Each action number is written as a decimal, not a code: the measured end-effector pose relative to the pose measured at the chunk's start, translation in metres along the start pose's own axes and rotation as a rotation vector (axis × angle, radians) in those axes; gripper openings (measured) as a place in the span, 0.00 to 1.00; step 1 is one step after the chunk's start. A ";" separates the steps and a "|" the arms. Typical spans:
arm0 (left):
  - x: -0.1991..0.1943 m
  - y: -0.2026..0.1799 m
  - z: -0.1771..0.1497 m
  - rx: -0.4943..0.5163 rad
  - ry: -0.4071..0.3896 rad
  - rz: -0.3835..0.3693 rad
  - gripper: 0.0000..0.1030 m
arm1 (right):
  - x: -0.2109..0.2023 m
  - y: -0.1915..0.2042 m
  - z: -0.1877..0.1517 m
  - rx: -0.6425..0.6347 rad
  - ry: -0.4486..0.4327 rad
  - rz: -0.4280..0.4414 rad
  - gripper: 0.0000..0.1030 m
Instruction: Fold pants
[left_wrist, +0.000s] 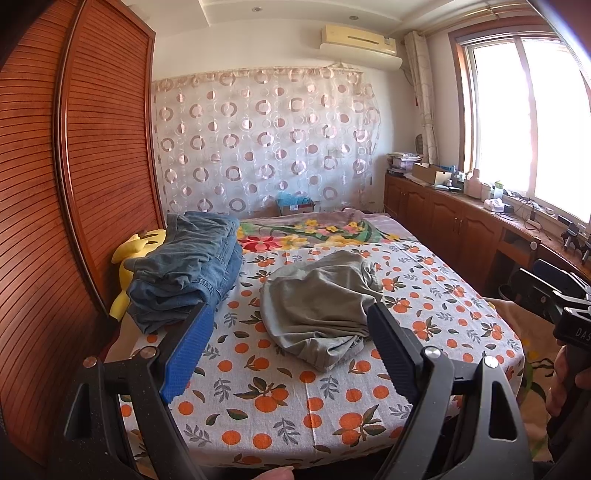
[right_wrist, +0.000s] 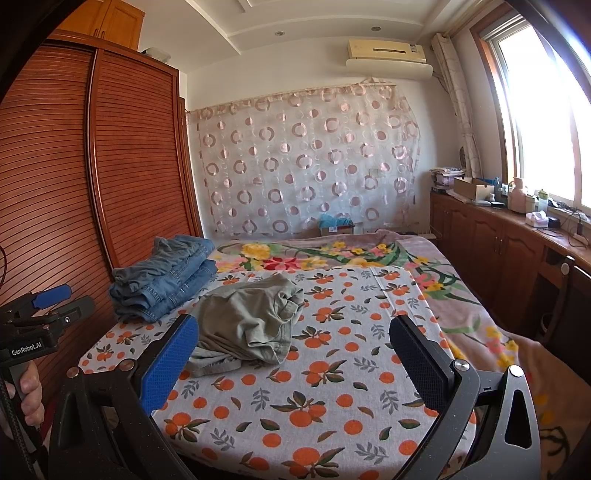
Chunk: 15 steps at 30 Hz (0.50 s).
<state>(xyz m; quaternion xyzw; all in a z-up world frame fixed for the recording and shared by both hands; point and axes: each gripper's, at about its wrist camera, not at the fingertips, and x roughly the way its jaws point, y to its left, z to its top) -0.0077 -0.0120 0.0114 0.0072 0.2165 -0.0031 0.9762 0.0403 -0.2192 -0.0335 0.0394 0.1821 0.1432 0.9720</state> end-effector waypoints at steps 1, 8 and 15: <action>-0.001 -0.001 0.001 0.000 0.002 0.002 0.83 | 0.001 0.000 0.000 0.001 0.001 0.000 1.00; -0.001 -0.004 -0.001 0.000 0.005 -0.002 0.83 | 0.001 -0.001 -0.001 0.003 0.004 -0.002 1.00; -0.003 -0.007 -0.001 0.002 0.004 -0.003 0.83 | 0.000 -0.002 -0.001 0.004 0.007 -0.004 1.00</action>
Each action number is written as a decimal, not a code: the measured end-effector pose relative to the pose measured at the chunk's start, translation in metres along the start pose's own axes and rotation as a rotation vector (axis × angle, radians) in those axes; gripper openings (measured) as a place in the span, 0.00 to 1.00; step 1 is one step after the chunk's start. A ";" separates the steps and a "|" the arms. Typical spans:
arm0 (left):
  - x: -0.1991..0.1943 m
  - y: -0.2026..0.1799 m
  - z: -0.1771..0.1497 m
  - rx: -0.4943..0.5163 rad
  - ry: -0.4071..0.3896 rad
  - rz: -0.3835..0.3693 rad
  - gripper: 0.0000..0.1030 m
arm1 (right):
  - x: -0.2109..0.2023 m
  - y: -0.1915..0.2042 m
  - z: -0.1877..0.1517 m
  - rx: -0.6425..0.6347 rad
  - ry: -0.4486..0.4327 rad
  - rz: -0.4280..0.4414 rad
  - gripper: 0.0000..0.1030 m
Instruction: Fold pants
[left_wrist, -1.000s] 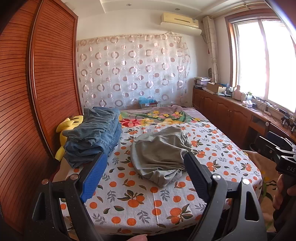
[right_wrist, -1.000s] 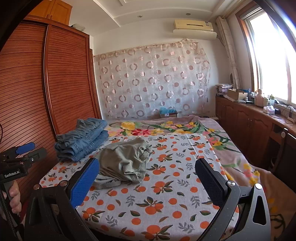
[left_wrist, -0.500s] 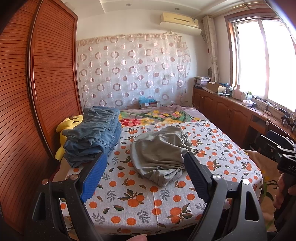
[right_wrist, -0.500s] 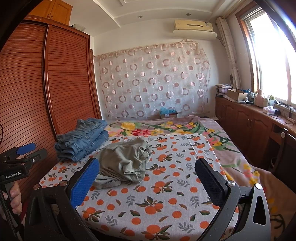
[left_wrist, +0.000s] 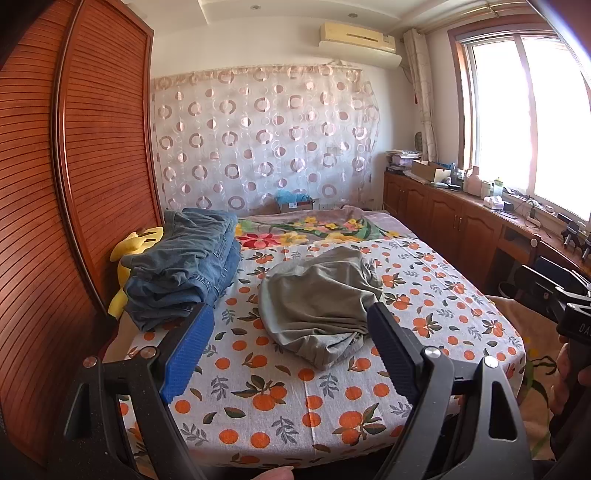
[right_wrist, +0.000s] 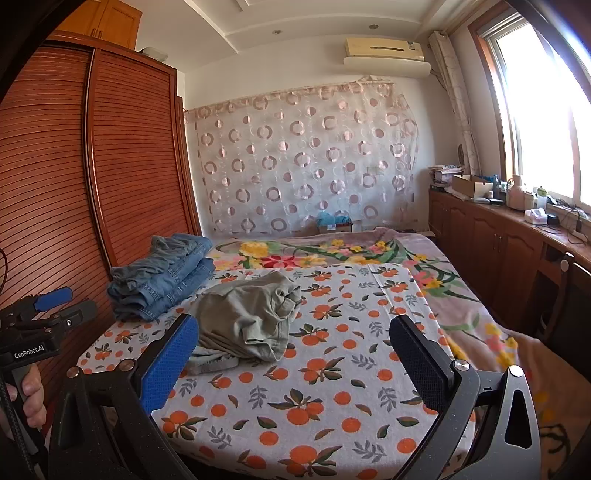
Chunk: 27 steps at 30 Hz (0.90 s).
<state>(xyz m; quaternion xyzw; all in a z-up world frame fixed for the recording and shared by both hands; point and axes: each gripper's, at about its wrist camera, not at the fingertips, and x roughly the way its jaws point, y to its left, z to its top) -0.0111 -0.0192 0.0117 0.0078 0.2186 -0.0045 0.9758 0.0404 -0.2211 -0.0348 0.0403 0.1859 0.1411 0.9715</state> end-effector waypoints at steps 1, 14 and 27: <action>0.002 0.002 0.000 0.001 0.000 0.001 0.83 | 0.000 0.000 0.000 0.001 0.001 0.001 1.00; 0.010 -0.001 -0.011 0.003 -0.001 -0.002 0.83 | -0.004 -0.001 0.000 0.005 0.001 -0.003 1.00; 0.011 -0.003 -0.013 0.004 0.004 -0.003 0.83 | -0.003 -0.002 -0.001 0.006 0.004 -0.002 1.00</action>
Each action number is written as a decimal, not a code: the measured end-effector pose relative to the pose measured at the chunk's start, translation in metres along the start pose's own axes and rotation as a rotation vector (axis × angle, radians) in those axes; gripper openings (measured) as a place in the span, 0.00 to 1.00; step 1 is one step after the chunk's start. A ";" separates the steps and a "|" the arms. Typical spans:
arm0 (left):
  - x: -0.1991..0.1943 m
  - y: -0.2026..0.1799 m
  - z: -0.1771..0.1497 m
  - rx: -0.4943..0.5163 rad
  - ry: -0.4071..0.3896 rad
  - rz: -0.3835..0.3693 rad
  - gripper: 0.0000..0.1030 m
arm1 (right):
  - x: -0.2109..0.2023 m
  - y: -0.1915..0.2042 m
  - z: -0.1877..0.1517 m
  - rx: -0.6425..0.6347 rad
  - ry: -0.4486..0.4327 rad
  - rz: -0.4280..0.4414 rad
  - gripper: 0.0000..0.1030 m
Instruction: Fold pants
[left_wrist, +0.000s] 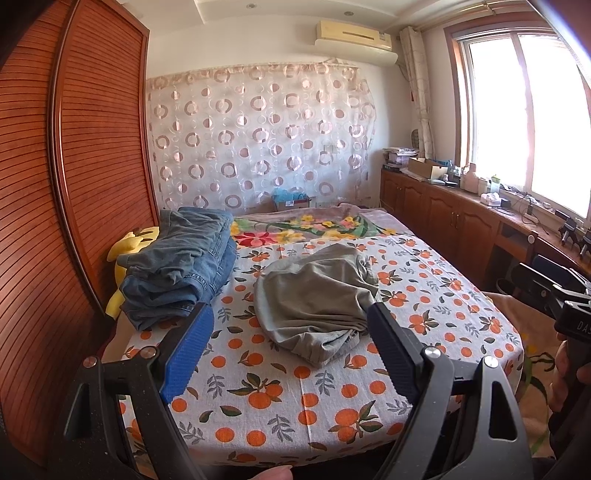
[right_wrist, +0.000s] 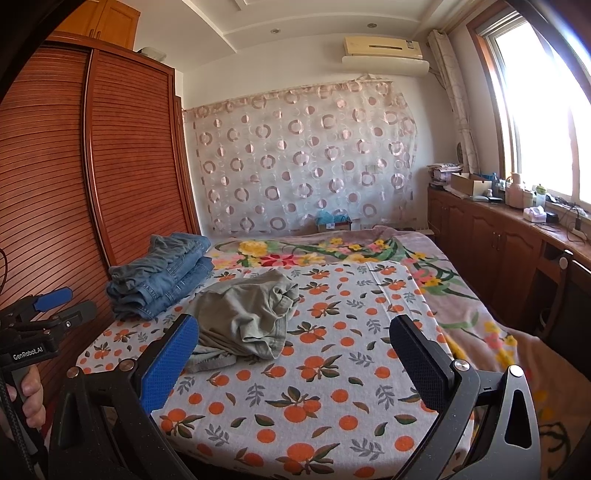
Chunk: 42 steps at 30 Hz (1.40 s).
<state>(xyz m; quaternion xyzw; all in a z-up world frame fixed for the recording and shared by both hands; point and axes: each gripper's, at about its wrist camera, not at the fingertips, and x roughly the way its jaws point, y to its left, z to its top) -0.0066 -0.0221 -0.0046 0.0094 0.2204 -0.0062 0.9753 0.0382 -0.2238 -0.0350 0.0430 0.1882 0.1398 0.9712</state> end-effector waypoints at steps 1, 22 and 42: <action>0.000 -0.002 -0.001 0.001 0.000 0.001 0.83 | 0.000 0.000 0.000 0.001 0.001 0.000 1.00; 0.045 0.010 -0.031 -0.009 0.117 -0.019 0.83 | 0.015 -0.005 -0.006 -0.012 0.049 0.011 1.00; 0.115 0.022 -0.066 0.053 0.258 -0.106 0.82 | 0.092 -0.008 -0.007 -0.121 0.224 0.092 0.78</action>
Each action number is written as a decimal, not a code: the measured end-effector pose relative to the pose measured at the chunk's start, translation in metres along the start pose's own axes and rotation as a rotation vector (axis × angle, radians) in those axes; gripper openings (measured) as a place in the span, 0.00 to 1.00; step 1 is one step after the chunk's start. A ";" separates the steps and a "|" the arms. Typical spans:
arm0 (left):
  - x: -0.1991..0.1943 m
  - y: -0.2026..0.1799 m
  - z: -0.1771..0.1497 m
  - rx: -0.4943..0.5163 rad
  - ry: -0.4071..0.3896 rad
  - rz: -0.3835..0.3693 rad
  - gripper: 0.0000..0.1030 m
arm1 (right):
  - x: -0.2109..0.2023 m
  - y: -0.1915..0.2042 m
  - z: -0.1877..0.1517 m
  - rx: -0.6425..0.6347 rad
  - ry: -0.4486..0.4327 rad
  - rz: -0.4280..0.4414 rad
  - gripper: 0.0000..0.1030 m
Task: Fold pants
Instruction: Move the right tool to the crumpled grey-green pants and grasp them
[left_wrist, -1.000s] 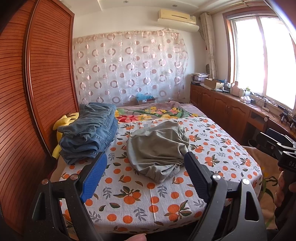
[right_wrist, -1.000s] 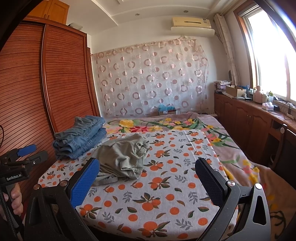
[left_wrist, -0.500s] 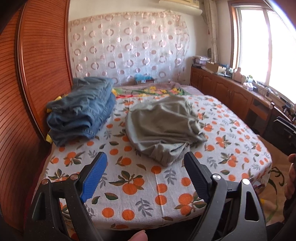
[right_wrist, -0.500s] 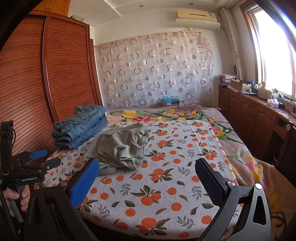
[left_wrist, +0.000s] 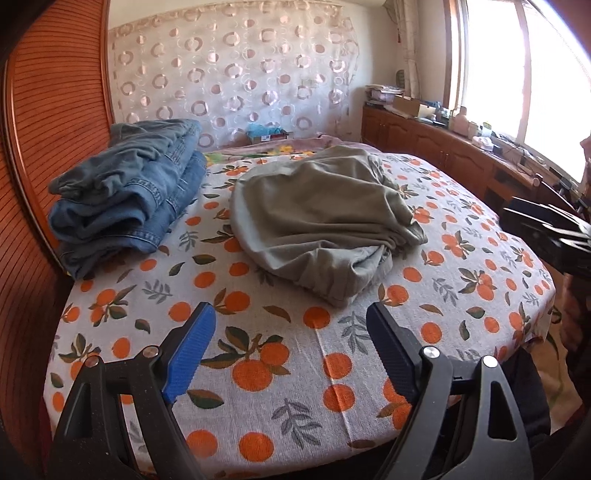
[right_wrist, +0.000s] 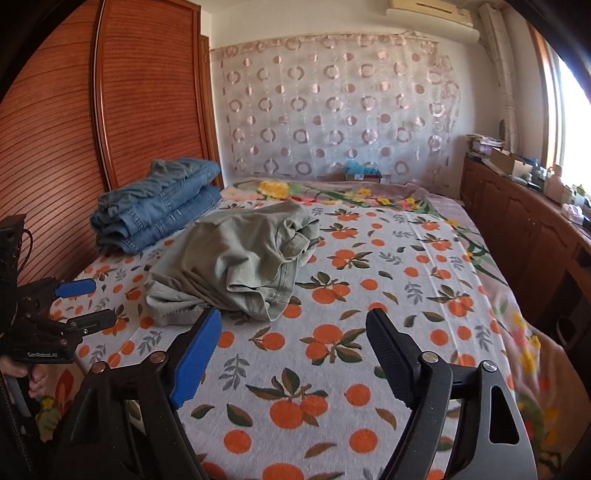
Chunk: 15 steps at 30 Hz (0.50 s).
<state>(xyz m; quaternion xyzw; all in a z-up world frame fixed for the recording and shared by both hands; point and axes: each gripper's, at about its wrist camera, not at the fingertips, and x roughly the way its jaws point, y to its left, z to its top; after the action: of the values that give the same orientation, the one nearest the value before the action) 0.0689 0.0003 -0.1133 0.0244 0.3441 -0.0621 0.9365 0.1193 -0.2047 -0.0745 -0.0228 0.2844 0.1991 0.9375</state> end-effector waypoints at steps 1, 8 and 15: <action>0.002 -0.001 0.000 0.009 0.001 0.001 0.82 | 0.004 0.000 0.003 -0.009 0.008 0.012 0.78; 0.014 0.003 0.007 0.030 0.004 0.000 0.82 | 0.035 0.004 0.018 -0.062 0.077 0.096 0.69; 0.021 0.007 0.013 0.041 0.004 0.007 0.82 | 0.068 0.009 0.024 -0.119 0.200 0.194 0.51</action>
<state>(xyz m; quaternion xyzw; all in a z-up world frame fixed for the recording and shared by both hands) 0.0938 0.0036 -0.1175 0.0449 0.3445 -0.0659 0.9354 0.1804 -0.1685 -0.0904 -0.0705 0.3649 0.3022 0.8778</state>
